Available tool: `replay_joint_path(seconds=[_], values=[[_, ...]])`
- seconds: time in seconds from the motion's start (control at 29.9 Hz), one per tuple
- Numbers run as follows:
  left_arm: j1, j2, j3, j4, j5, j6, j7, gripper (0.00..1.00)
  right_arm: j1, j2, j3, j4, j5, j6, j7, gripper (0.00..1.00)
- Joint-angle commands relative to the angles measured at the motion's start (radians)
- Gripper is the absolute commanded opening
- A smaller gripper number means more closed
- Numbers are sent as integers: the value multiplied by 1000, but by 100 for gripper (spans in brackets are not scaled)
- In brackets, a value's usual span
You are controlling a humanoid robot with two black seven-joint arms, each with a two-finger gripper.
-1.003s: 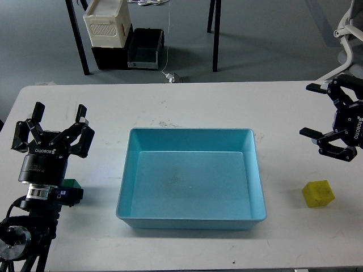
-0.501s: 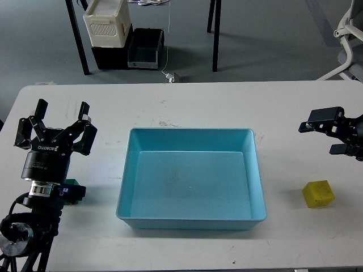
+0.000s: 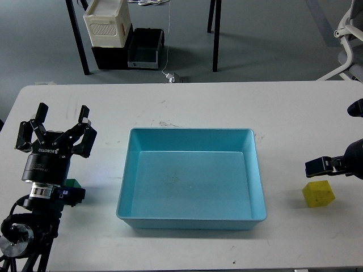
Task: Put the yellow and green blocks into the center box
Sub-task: 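Lower the right gripper onto the yellow cube, then close the right gripper on the yellow cube and lift it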
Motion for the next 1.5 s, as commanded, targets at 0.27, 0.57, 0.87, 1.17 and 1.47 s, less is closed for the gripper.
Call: replay_joint_path(seconds=[0.27,0.57,0.87,1.17,1.47], values=[[-1,0,4,6,0,0,0,100,-114,26,-2,-83,-53,0,-2,100],[-6,0,6,7,0,0,0,100,-128,66,10,-121,-43,-11,3,100],[-6,0,6,16,0,0,0,100,-163,112,17,-157,-40,-17,4,100],[-4,0,9,29,0,0,0,100,-233,204,54,-233,-37,-49,4,100],[-4,0,10,29,0,0,0,100,-255,221,54,-226,-35,-45,4,78]])
